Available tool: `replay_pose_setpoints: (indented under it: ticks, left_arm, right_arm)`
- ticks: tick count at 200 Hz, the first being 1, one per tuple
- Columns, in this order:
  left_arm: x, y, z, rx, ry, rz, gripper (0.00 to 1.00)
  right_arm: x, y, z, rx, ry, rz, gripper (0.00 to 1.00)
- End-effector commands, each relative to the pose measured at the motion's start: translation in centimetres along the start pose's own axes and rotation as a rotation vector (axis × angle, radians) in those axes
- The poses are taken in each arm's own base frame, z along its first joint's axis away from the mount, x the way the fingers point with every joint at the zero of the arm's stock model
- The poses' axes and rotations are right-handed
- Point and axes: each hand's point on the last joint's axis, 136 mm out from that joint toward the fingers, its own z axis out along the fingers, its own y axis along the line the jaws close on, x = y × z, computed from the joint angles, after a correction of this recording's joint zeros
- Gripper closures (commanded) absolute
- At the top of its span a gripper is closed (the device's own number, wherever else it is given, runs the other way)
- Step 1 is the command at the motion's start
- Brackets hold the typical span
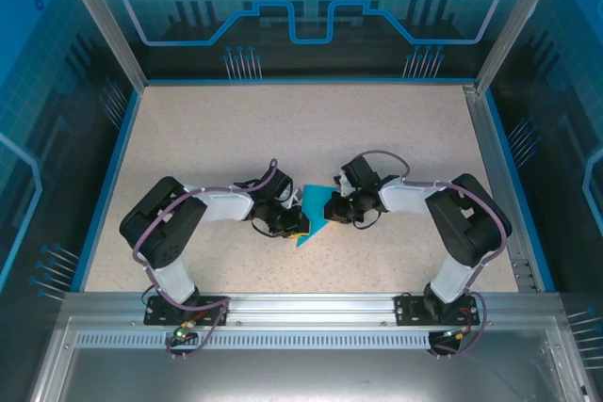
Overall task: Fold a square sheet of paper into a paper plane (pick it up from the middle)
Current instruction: Third fold the triangle at the center of the table.
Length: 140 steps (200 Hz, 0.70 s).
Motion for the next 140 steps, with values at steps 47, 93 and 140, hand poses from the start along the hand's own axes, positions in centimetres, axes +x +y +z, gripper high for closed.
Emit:
replay_pose_setpoints:
  ticks: [47, 93, 140]
  left_arm:
    - [1.6, 2.8, 0.7, -0.069, 0.041, -0.045, 0.83]
    - [1.6, 3.0, 0.7, -0.08, 0.042, -0.037, 0.84]
    - [1.6, 3.5, 0.8, -0.104, 0.038, -0.046, 0.85]
  right_arm:
    - [2.3, 3.6, 0.3, -0.043, 0.011, -0.058, 0.96]
    - [3.2, 2.4, 2.3, -0.024, 0.045, -0.024, 0.97]
    - [3.6, -0.5, 3.1, 0.055, 0.054, 0.011, 0.97]
